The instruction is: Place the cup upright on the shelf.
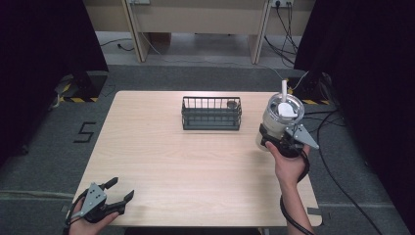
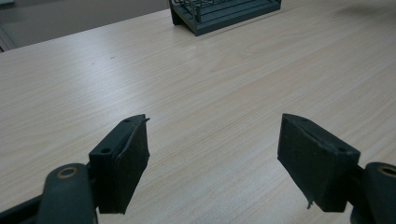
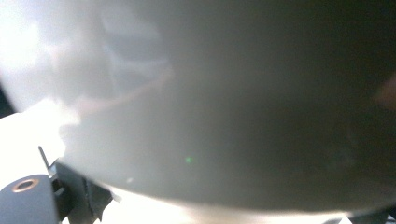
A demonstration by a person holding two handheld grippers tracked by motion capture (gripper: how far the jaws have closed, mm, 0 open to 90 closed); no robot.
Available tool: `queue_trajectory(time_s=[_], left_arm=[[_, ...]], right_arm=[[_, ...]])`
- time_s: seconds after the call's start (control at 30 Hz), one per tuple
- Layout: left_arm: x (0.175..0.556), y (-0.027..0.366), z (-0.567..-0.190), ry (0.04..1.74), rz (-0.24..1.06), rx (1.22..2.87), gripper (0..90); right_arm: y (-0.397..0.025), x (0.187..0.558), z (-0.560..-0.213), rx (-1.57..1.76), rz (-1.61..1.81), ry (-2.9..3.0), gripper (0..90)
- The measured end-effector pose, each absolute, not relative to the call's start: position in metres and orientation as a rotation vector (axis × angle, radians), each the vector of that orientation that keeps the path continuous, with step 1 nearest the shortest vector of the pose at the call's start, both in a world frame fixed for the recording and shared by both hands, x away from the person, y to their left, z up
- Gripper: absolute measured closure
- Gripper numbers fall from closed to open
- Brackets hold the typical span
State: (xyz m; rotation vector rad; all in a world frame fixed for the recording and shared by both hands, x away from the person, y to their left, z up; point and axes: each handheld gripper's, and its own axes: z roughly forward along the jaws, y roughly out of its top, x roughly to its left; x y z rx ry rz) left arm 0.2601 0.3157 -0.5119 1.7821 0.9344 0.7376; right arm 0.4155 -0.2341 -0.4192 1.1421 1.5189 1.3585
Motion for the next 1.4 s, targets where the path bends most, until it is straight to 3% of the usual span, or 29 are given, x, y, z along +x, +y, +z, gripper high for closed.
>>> queue_trajectory(time_s=[1.4], left_arm=[[0.26,0.316,-0.511,0.926,0.733,1.778,24.3]], right_arm=[[-0.185,0.472,-0.386,1.098,1.42,1.544,10.1]])
